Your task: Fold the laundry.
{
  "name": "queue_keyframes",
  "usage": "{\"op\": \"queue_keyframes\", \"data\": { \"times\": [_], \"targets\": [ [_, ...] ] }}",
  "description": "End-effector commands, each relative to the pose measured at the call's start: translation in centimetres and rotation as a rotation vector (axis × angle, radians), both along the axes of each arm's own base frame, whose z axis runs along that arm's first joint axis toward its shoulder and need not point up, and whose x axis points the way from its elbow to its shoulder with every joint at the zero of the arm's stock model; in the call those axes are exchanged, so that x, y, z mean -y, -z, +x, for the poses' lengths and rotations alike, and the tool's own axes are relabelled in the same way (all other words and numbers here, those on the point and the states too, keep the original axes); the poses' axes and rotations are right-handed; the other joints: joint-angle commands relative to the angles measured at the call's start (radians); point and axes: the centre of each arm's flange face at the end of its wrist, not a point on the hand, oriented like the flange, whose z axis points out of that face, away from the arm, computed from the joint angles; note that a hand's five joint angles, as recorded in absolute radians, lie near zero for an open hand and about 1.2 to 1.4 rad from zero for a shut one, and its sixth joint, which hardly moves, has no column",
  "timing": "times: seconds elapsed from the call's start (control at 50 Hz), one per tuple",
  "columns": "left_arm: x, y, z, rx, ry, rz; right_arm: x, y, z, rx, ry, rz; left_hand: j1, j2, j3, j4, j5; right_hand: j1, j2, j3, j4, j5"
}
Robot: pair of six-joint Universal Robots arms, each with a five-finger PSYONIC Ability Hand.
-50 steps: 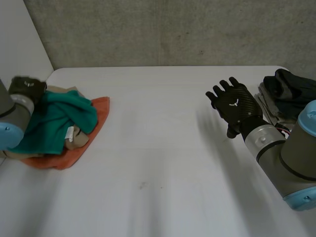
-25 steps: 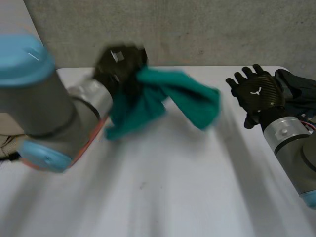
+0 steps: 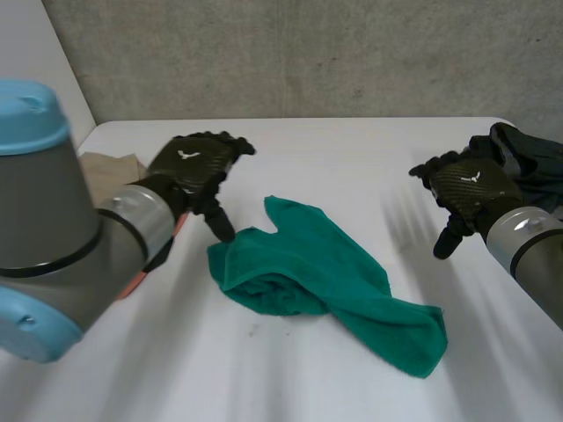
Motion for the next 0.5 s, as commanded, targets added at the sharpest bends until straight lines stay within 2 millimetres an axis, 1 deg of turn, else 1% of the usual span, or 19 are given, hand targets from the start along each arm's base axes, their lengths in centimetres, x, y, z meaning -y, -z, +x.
{"op": "queue_keyframes", "data": {
  "times": [0.02,0.04,0.06,0.14,0.22,0.28,0.34,0.36,0.42,0.44,0.5],
  "targets": [
    [0.9,2.0,3.1,0.036,-0.076,0.068,-1.6,-0.4,0.6,0.034,-0.013,0.167,-0.001,-0.007,-0.013,-0.002,0.005,-0.049,-0.038,-0.036,-0.040,-0.046],
    [0.9,2.5,3.4,0.041,-0.075,0.084,-1.8,-0.2,0.8,0.031,-0.019,0.188,-0.001,-0.007,-0.013,-0.002,0.005,-0.049,-0.038,-0.036,-0.040,-0.046],
    [0.4,3.4,3.5,0.050,-0.055,0.117,-1.8,0.1,0.8,0.028,-0.021,0.200,0.007,0.002,-0.004,0.007,0.013,-0.049,-0.038,-0.036,-0.040,-0.046],
    [-1.0,5.3,3.3,0.060,0.022,0.175,-1.9,1.2,0.9,0.009,-0.022,0.229,0.013,0.008,0.002,0.013,0.019,-0.049,-0.038,-0.036,-0.040,-0.046],
    [-1.4,5.9,2.6,0.031,0.084,0.152,-2.2,1.9,0.8,-0.012,-0.026,0.248,0.013,0.008,0.002,0.013,0.019,-0.049,-0.038,-0.036,-0.040,-0.046],
    [-1.4,6.0,2.0,0.013,0.110,0.117,-2.7,2.7,0.5,-0.044,-0.031,0.268,0.016,0.011,0.005,0.016,0.022,-0.049,-0.038,-0.036,-0.040,-0.046],
    [-2.2,6.0,0.3,-0.003,0.169,0.074,-3.2,3.6,0.2,-0.071,-0.035,0.279,0.040,0.034,0.028,0.039,0.046,-0.049,-0.038,-0.036,-0.040,-0.046],
    [-2.9,6.4,-0.9,-0.005,0.211,0.064,-3.2,3.7,0.1,-0.074,-0.032,0.275,0.057,0.051,0.046,0.057,0.063,-0.049,-0.038,-0.036,-0.040,-0.046],
    [-4.1,6.6,-2.9,-0.011,0.280,0.036,-3.2,4.1,-0.2,-0.084,-0.024,0.251,0.075,0.069,0.064,0.075,0.081,-0.049,-0.038,-0.036,-0.040,-0.046],
    [-4.8,6.7,-4.1,-0.013,0.314,0.028,-3.2,4.2,-0.2,-0.088,-0.024,0.246,0.078,0.072,0.066,0.077,0.084,-0.049,-0.038,-0.036,-0.040,-0.046],
    [-5.8,7.4,-5.7,-0.010,0.368,0.032,-3.5,4.1,-0.4,-0.102,-0.024,0.224,0.084,0.078,0.072,0.083,0.090,-0.049,-0.038,-0.036,-0.040,-0.046]
  ]
}}
